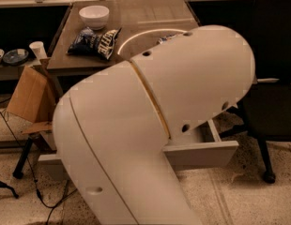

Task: Pick apple from top drawer and place on counter

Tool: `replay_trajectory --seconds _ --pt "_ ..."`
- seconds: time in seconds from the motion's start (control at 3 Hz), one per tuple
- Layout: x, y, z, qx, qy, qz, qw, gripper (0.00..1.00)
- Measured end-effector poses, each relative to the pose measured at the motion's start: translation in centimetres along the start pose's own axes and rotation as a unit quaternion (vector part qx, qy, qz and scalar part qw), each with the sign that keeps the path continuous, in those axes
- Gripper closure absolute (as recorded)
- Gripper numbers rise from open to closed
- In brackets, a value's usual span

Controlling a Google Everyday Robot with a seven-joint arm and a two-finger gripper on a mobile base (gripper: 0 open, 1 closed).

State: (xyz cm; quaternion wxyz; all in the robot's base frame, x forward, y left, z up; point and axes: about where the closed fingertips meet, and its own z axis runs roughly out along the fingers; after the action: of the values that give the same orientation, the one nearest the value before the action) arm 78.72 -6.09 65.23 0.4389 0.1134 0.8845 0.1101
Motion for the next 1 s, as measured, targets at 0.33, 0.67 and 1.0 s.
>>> replay_trajectory --seconds 0.33,0.67,1.0 --pt "0.1 -0.8 1.2 0.008 0.003 0.012 0.9999 0.0" --pt "-0.2 -2.7 0.8 0.031 -0.007 0.032 0.999 0.0" --pt "-0.6 -4.8 -0.4 0.058 -0.025 0.048 0.9968 0.0"
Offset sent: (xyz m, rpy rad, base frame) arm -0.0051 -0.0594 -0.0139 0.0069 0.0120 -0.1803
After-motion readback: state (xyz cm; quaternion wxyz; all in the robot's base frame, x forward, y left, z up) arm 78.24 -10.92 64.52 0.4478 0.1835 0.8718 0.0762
